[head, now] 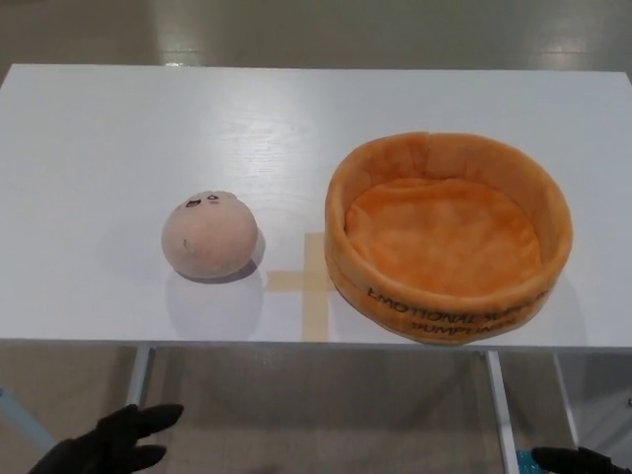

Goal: Use the left hand to pick up the pink round toy on the left and place it inside the orange plate on the desk.

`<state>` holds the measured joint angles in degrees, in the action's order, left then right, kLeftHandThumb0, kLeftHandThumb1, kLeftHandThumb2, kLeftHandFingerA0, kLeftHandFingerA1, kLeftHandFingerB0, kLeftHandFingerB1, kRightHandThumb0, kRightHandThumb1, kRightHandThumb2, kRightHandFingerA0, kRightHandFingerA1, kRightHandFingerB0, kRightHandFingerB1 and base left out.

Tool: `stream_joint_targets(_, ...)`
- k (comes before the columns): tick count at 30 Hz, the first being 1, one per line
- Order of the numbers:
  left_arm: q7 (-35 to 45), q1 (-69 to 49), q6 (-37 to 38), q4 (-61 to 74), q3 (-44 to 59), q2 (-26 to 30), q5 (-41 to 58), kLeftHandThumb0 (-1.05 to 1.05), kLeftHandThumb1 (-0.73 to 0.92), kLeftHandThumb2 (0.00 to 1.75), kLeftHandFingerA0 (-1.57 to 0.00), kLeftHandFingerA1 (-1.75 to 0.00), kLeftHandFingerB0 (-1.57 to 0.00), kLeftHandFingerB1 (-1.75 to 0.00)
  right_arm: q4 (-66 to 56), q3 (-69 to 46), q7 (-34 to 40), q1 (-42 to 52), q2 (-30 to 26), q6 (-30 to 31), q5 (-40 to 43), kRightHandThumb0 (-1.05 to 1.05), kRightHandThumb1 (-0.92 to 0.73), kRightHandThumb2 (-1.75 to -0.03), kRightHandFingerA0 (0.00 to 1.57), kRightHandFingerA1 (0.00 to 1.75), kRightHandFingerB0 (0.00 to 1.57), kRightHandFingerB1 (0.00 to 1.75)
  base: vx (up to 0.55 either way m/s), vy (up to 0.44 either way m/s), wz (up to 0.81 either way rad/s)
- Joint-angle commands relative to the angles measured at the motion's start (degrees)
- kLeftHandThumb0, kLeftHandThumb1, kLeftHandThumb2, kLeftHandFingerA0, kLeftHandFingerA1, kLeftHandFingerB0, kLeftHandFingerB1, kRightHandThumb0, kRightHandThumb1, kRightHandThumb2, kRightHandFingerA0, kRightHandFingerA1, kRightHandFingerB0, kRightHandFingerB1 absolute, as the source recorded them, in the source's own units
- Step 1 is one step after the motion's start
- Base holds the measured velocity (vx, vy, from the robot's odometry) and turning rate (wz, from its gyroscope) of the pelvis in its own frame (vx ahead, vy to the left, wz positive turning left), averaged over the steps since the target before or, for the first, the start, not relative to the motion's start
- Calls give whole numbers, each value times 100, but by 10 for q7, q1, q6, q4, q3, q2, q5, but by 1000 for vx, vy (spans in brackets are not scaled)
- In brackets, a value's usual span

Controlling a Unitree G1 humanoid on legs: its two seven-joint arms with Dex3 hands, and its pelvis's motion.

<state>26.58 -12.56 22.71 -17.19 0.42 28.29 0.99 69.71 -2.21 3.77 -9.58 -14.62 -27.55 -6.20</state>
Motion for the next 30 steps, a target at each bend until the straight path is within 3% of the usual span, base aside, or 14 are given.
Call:
stream_joint_targets(1,201,-102,-33,201,-2,99,171,-48,51,69,-20,-42,-17,-36,9,-2,7,3,-2,-13,-4,-15,-64,-58,65,59,57,47,0,0,0)
stream_joint_targets(2,201,-103,-35,203,-2,100,172,-48,51,69,-20,-42,-17,-36,10,-2,7,3,-2,-13,-3,-15,-64,-58,65,59,57,47,0,0,0)
stream_joint_targets(3,229,-110,-38,228,5,122,201,-43,57,57,-26,-37,-27,-31,9,-2,6,2,-1,-12,-3,-16,-64,-58,67,59,57,46,0,0,0)
stream_joint_targets(6,254,-119,-54,268,16,148,235,-43,56,56,-34,-38,-42,-36,10,-4,7,-1,0,-10,-1,-17,-63,-58,66,58,57,46,0,0,0)
stream_joint_targets(7,261,-123,-55,279,20,155,246,-43,56,56,-34,-38,-42,-36,11,-4,7,-1,0,-9,-1,-17,-63,-58,66,58,57,46,0,0,0)
stream_joint_targets(8,274,-123,-51,286,22,162,257,-49,41,81,-28,-51,-41,-54,11,-2,10,-1,0,-8,-4,-17,-63,-58,67,60,57,46,0,0,0)
stream_joint_targets(11,290,-127,-35,310,31,173,280,-48,41,79,-37,-54,-40,-53,11,-5,9,-5,2,-10,-1,-13,-63,-58,65,59,57,47,0,0,0)
stream_joint_targets(19,283,-159,-64,413,83,199,344,-44,36,76,-34,-54,-38,-54,9,-5,11,-7,0,-9,-3,-13,-63,-58,67,60,58,47,0,0,0)
stream_joint_targets(20,280,-159,-67,420,89,198,350,-39,52,56,-38,-43,-42,-39,8,-6,10,-7,0,-9,-2,-13,-63,-58,67,61,58,47,0,0,0)
stream_joint_targets(21,277,-160,-70,429,96,197,357,-39,52,56,-38,-43,-42,-39,8,-6,9,-9,0,-9,-1,-13,-63,-58,67,61,58,47,0,0,0)
stream_joint_targets(22,261,-160,-77,449,109,191,377,-44,44,68,-30,-47,-31,-41,8,-7,9,-9,0,-11,0,-12,-63,-58,65,59,58,48,0,0,0)
stream_joint_targets(25,228,-150,-95,484,138,176,416,-41,45,65,-27,-46,-29,-39,9,-7,10,-9,0,-15,-2,-12,-63,-58,66,60,59,48,0,0,0)
stream_joint_targets(27,166,-62,-83,464,149,147,388,-42,43,65,-25,-47,-23,-38,10,-4,11,-8,-1,-17,-5,-13,-63,-58,63,57,58,48,0,0,0)
stream_joint_targets(30,146,-16,-93,447,152,135,363,-41,44,63,-23,-45,-23,-37,11,-4,11,-9,-1,-15,-6,-13,-63,-58,65,59,58,48,0,0,0)
